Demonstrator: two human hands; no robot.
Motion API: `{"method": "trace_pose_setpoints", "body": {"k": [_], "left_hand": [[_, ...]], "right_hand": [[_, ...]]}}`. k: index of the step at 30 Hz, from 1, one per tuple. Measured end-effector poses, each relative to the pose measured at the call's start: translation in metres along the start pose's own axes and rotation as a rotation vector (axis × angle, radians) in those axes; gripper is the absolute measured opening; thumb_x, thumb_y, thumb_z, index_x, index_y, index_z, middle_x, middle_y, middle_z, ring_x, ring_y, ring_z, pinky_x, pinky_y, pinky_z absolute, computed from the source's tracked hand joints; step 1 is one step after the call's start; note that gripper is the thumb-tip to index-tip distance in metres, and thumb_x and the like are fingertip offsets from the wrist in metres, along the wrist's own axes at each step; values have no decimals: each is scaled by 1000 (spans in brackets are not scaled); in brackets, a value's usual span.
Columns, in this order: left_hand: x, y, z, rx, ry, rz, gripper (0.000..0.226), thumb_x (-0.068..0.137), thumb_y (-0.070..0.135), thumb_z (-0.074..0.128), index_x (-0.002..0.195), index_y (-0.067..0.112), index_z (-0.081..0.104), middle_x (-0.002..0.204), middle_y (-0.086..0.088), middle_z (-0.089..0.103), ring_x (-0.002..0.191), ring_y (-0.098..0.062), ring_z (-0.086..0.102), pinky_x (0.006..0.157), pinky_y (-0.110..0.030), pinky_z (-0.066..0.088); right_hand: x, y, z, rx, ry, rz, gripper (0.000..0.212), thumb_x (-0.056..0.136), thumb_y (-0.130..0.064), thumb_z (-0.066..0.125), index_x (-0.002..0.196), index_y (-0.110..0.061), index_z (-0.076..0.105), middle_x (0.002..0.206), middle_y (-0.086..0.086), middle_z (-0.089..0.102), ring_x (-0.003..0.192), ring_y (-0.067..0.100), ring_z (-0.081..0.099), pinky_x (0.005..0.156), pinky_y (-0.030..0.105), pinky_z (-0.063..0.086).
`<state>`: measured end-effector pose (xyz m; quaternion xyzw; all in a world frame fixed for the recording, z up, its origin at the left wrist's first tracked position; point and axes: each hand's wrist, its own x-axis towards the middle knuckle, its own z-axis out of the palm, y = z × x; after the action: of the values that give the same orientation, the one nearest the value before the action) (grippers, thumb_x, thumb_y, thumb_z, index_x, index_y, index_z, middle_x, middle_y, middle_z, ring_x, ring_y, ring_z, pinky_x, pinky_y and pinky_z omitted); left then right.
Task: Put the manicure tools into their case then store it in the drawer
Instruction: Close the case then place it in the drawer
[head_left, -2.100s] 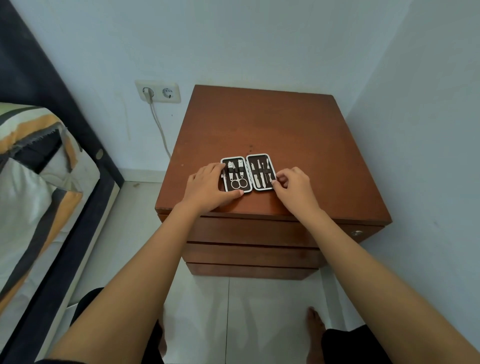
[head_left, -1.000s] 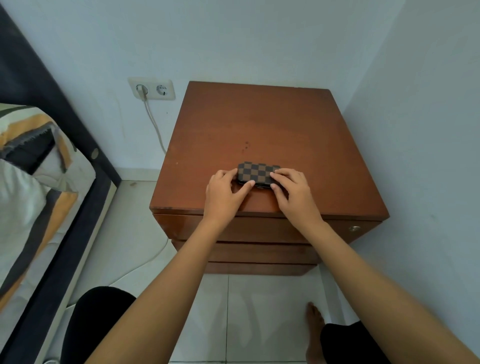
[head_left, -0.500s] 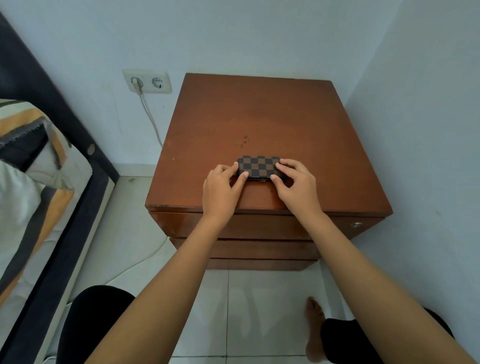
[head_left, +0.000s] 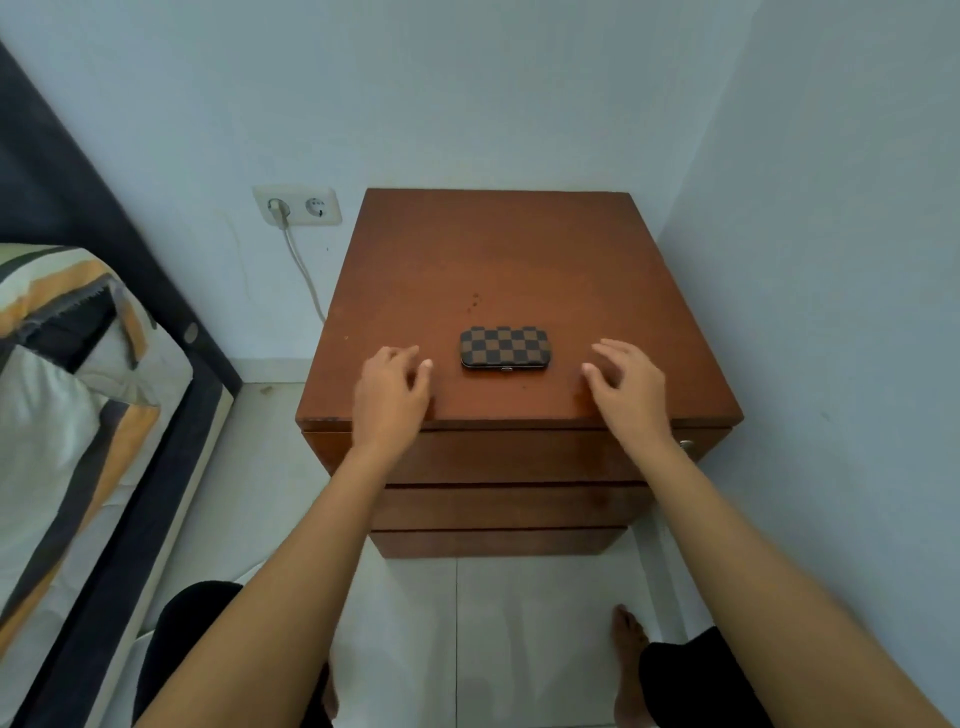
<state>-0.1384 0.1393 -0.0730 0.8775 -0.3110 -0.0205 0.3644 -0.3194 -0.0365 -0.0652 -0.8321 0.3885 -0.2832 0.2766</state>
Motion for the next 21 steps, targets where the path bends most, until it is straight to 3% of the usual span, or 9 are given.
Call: {"method": "trace_pose_setpoints", "body": {"k": [3,5,9,13,18,21], "left_hand": [[-13,-30,-24,36,270,-98,42,96,34,40,129,9,50,131,-12,51,123,-27,45,102,-41,38],[-20,-49,-34,-16,362,-235,45,97,32,38,134,6,44,138,-15,44,129,-29,38,106,-45,35],[-36,-72,-31,-208,362,-451,51,99,38,30,139,8,36,144,-14,39,134,-28,35,111,-44,30],[-50,-76,-16,-467,283,-496,48,100,43,22,119,10,51,112,-9,56,104,-21,51,92,-35,40],[-59,-79,-9,-480,354,-501,51,98,44,32,124,8,55,118,-15,61,110,-29,56,98,-43,45],[-70,-82,-10,-484,386,-485,44,97,39,40,129,12,54,126,-10,60,118,-24,54,102,-41,43]], "right_hand": [[-18,38,-29,42,245,115,33,87,-14,60,118,-1,60,126,17,59,119,28,53,101,23,32],[-30,61,-42,79,360,236,36,88,-15,59,120,0,58,128,19,56,120,29,52,104,28,34],[-45,88,-46,204,394,482,43,95,-25,47,132,-3,47,138,15,49,128,27,45,111,35,33],[-54,95,-35,319,335,564,45,97,-27,42,137,-8,42,143,11,46,132,24,42,113,35,31],[-59,94,-34,351,389,606,41,95,-24,48,133,-9,48,134,12,55,122,24,52,105,32,37],[-71,92,-38,341,427,619,39,94,-24,50,129,-8,52,129,14,59,117,25,55,100,30,40]]}}
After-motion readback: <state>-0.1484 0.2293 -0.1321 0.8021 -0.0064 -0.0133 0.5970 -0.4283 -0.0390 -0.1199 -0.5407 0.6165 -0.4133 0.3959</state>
